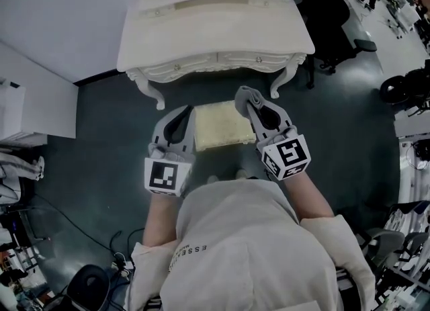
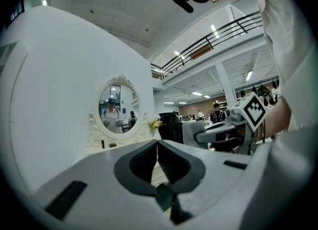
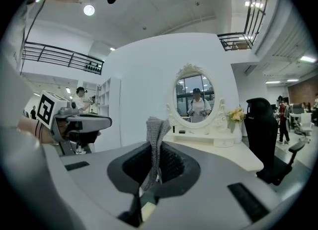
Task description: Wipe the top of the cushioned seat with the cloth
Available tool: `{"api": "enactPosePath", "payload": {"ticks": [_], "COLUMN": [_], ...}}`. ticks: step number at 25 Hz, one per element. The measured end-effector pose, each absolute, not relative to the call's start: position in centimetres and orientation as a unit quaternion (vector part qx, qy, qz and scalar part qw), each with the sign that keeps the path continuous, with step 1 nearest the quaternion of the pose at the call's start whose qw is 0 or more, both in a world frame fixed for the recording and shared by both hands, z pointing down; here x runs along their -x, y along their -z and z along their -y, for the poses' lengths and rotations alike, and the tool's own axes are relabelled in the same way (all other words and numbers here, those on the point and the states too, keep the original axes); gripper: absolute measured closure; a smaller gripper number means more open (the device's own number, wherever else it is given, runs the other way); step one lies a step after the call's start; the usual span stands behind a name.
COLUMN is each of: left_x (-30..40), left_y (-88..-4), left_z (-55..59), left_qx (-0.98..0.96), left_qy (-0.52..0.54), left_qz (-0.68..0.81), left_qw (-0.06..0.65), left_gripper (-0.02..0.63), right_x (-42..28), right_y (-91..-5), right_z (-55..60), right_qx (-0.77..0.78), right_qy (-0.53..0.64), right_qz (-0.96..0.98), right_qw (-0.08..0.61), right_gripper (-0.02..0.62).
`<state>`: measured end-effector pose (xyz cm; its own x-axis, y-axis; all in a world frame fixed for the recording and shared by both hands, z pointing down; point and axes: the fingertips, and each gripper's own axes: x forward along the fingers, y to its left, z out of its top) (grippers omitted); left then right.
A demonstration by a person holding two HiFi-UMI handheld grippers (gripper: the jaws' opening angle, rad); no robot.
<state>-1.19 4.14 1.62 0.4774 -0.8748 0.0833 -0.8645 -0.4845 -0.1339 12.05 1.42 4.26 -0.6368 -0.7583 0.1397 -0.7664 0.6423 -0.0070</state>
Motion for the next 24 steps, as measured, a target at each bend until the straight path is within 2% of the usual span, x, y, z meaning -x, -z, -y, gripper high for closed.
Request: {"api": "enactPosePath", "payload": {"ticks": [18,24], "left_x": [-0.2,-0.7], "left_y": [-1.2,-0.7], "left_z": [-3.5,-3.8], "left_qx": [0.862,0.869], "left_qy": [0.067,0.036], "left_qz": [-0.500,-0.493], "left_qw": [0.036,0.021], "left_gripper": [0.603,0.603], "right_x": [-13.2,-13.8], "right_y": [-5.0,-5.2], "right_z": [-1.3,-1.3], "right_qx": [-0.424,-0.429], "right_qy": [-0.043,-0.049], "right_qz": [0.901,0.898], "right_qw": [0.077,0.078], "right_gripper": [0.566,0.566]}}
